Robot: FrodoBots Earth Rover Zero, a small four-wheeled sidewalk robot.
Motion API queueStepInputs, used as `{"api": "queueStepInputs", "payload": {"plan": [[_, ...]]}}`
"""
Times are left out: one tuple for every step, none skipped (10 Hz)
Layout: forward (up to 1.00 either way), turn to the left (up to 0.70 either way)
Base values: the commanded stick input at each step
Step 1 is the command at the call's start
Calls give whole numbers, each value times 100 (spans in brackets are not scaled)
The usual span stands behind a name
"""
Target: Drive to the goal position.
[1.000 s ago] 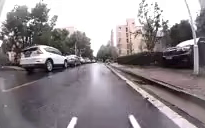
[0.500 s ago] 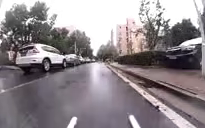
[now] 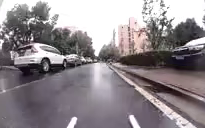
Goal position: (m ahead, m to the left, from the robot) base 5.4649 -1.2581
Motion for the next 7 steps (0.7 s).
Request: {"api": "queueStepInputs", "payload": {"plan": [[70,0],[70,0],[70,0],[70,0],[70,0],[70,0],[70,0]]}}
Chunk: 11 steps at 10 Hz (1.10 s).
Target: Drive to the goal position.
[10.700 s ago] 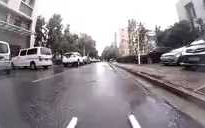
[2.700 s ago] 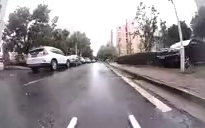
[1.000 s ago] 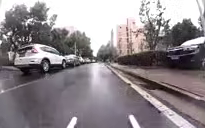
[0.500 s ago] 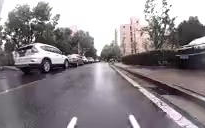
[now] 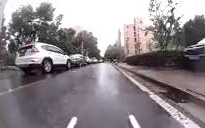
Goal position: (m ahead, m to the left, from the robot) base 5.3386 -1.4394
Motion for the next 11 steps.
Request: {"api": "queueStepInputs", "payload": {"plan": [[70,0],[70,0],[70,0],[70,0],[70,0],[70,0],[70,0],[70,-14],[70,-14],[70,-14],[70,-14]]}}
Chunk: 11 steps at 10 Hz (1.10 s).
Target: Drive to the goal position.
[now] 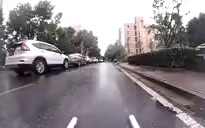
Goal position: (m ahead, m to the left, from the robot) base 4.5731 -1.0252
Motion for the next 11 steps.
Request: {"api": "queueStepInputs", "payload": {"plan": [[70,-14],[70,-2],[70,0],[70,0],[70,0],[70,0],[70,0],[70,0],[70,0],[70,0],[70,0]]}}
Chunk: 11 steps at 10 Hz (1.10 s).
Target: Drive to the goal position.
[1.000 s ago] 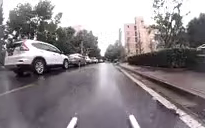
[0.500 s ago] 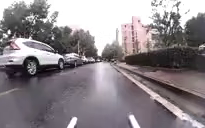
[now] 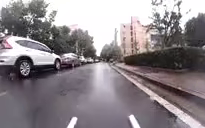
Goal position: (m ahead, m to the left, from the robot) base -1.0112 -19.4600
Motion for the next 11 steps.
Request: {"api": "queueStepInputs", "payload": {"plan": [[70,0],[70,0],[70,0],[70,0],[70,0],[70,0],[70,0],[70,0],[70,0],[70,0],[70,0]]}}
